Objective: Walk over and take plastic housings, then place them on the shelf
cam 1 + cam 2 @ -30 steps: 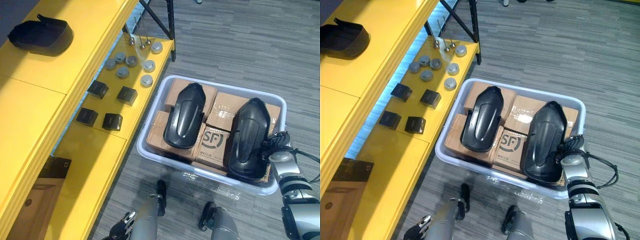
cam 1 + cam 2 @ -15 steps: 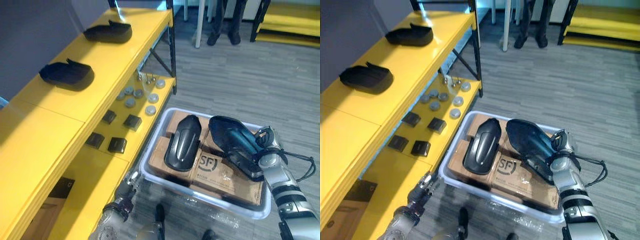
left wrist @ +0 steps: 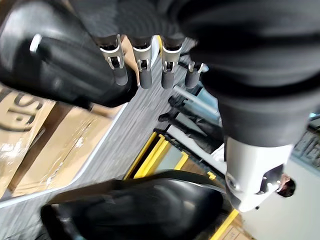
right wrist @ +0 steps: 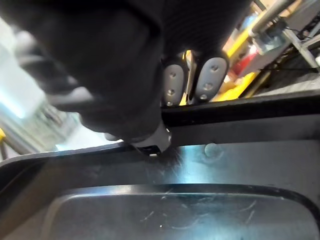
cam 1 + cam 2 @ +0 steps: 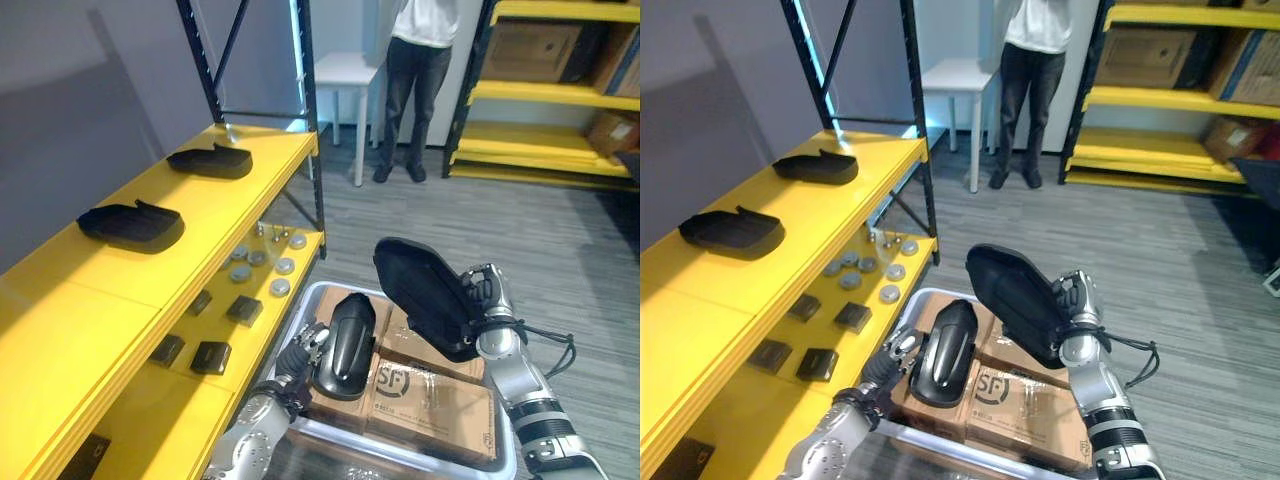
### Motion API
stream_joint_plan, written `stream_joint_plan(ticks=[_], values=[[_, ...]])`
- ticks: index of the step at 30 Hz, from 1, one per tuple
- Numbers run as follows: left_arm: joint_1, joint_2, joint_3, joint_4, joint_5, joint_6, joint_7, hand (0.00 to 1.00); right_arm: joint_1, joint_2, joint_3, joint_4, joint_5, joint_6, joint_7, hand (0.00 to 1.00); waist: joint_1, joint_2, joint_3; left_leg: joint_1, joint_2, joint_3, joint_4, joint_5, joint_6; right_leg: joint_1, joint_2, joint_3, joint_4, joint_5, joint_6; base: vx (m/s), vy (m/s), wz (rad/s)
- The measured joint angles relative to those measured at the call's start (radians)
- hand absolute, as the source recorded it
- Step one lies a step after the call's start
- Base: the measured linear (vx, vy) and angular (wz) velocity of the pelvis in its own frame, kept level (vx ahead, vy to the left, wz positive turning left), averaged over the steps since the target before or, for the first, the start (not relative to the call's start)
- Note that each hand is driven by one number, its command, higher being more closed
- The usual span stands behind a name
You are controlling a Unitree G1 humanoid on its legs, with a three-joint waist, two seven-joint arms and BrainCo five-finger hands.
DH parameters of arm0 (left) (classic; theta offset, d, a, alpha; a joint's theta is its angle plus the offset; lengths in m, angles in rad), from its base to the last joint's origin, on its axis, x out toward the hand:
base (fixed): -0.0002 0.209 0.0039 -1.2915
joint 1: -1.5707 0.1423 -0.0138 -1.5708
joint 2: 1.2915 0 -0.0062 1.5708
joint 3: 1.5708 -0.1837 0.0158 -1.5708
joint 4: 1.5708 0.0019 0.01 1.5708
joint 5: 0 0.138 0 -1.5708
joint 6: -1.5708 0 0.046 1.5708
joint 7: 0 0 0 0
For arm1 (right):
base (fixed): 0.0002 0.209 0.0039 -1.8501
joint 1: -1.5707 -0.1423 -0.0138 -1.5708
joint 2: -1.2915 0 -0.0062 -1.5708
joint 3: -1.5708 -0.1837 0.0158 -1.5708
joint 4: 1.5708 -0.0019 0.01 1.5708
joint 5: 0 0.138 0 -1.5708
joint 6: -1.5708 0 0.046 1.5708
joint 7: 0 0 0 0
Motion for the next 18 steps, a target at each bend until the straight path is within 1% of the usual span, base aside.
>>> stream_joint_plan(ticks=[1, 3, 4, 5, 6, 7, 8, 9, 10, 11, 12, 13, 15, 16, 18], values=[[-0.006, -0.005, -0.004, 0.014, 0.001, -0.007, 0.006, 0.00, -0.001, 0.006, 0.010, -0.005, 0.005, -0.001, -0.001, 1.00, -0.001, 0.000, -0.001, 0.005, 0.001, 0.006, -0.004, 0.003, 0.000, 0.000, 0.001, 0.004, 0.000, 0.000, 0.000, -0.05, -0.009, -0.20], [-0.037, -0.023, -0.026, 0.087, 0.012, -0.041, 0.035, 0.00, -0.001, 0.038, 0.047, -0.028, 0.036, -0.002, -0.001, 1.00, -0.006, 0.000, -0.003, 0.009, 0.010, 0.018, -0.006, 0.007, -0.001, -0.004, 0.011, 0.020, -0.004, 0.006, -0.007, -0.08, -0.023, -0.20], [-0.046, -0.028, -0.029, 0.108, 0.021, -0.043, 0.044, 0.00, -0.001, 0.043, 0.059, -0.030, 0.043, -0.003, 0.000, 1.00, -0.006, 0.000, -0.003, 0.008, 0.013, 0.020, -0.008, 0.008, -0.002, -0.005, 0.014, 0.023, -0.008, 0.009, -0.009, -0.08, -0.030, -0.17], [-0.062, -0.035, -0.040, 0.149, 0.032, -0.056, 0.050, 0.00, -0.001, 0.055, 0.081, -0.031, 0.058, -0.005, 0.003, 1.00, -0.005, 0.000, -0.007, 0.007, 0.020, 0.024, -0.009, 0.011, -0.003, -0.006, 0.022, 0.029, -0.017, 0.017, -0.012, -0.08, -0.032, -0.14], [-0.068, -0.041, -0.051, 0.173, 0.042, -0.072, 0.056, 0.00, -0.001, 0.069, 0.096, -0.031, 0.063, -0.005, 0.006, 1.00, -0.006, 0.000, -0.009, 0.006, 0.024, 0.029, -0.009, 0.012, -0.004, -0.008, 0.027, 0.032, -0.021, 0.020, -0.015, -0.08, -0.037, -0.15], [-0.076, -0.048, -0.062, 0.206, 0.050, -0.100, 0.070, 0.00, -0.001, 0.086, 0.118, -0.031, 0.084, -0.005, 0.018, 1.00, -0.006, 0.000, -0.013, 0.006, 0.030, 0.031, -0.009, 0.015, -0.005, -0.007, 0.033, 0.035, -0.027, 0.026, -0.019, -0.06, -0.030, -0.09], [-0.078, -0.051, -0.061, 0.212, 0.051, -0.105, 0.071, 0.00, -0.001, 0.088, 0.122, -0.031, 0.088, -0.005, 0.020, 1.00, -0.006, 0.000, -0.014, 0.005, 0.031, 0.031, -0.009, 0.015, -0.005, -0.007, 0.034, 0.035, -0.029, 0.028, -0.019, -0.05, -0.027, -0.05], [-0.083, -0.058, -0.061, 0.227, 0.052, -0.124, 0.075, 0.00, -0.001, 0.096, 0.132, -0.031, 0.097, -0.005, 0.025, 1.00, -0.006, 0.000, -0.016, 0.004, 0.034, 0.031, -0.009, 0.017, -0.005, -0.007, 0.038, 0.035, -0.034, 0.032, -0.021, -0.04, -0.023, -0.04], [-0.093, -0.065, -0.062, 0.243, 0.049, -0.160, 0.076, 0.00, -0.001, 0.113, 0.147, -0.031, 0.104, -0.005, 0.031, 1.00, -0.006, -0.001, -0.017, 0.003, 0.039, 0.034, -0.009, 0.019, -0.007, -0.008, 0.043, 0.039, -0.038, 0.036, -0.023, -0.05, -0.033, -0.06], [-0.097, -0.065, -0.063, 0.244, 0.048, -0.176, 0.076, 0.00, 0.000, 0.120, 0.154, -0.031, 0.110, -0.006, 0.034, 1.00, -0.005, -0.001, -0.018, 0.003, 0.042, 0.037, -0.009, 0.020, -0.008, -0.009, 0.046, 0.042, -0.039, 0.038, -0.024, -0.04, -0.025, -0.12], [-0.104, -0.066, -0.067, 0.248, 0.048, -0.216, 0.073, 0.00, 0.000, 0.132, 0.174, -0.031, 0.121, -0.007, 0.040, 1.00, -0.005, -0.001, -0.021, 0.002, 0.044, 0.040, -0.009, 0.022, -0.011, -0.009, 0.050, 0.048, -0.048, 0.045, -0.025, -0.03, -0.019, -0.10], [-0.110, -0.066, -0.071, 0.252, 0.048, -0.236, 0.069, 0.00, 0.001, 0.139, 0.183, -0.030, 0.126, -0.008, 0.045, 1.00, -0.005, -0.001, -0.025, 0.000, 0.045, 0.041, -0.009, 0.023, -0.012, -0.009, 0.052, 0.049, -0.055, 0.048, -0.025, -0.02, -0.019, -0.09], [-0.142, -0.068, -0.102, 0.267, 0.048, -0.294, 0.055, 0.00, 0.012, 0.159, 0.219, -0.029, 0.146, -0.010, 0.057, 1.00, -0.006, -0.002, -0.036, -0.005, 0.047, 0.041, -0.009, 0.028, -0.012, -0.008, 0.056, 0.049, -0.070, 0.058, -0.028, 0.00, 0.000, 0.00], [-0.149, -0.072, -0.108, 0.269, 0.047, -0.308, 0.044, 0.00, 0.016, 0.164, 0.229, -0.029, 0.147, -0.012, 0.061, 1.00, -0.006, -0.002, -0.039, -0.007, 0.047, 0.041, -0.009, 0.028, -0.012, -0.009, 0.056, 0.049, -0.071, 0.059, -0.028, 0.00, 0.000, 0.00], [-0.154, -0.080, -0.110, 0.282, 0.005, -0.359, 0.023, 0.00, 0.024, 0.191, 0.231, -0.015, 0.169, -0.023, 0.058, 1.00, -0.006, -0.003, -0.051, -0.008, 0.047, 0.040, -0.009, 0.031, -0.011, -0.009, 0.056, 0.048, -0.071, 0.060, -0.028, 0.00, 0.000, 0.00]])
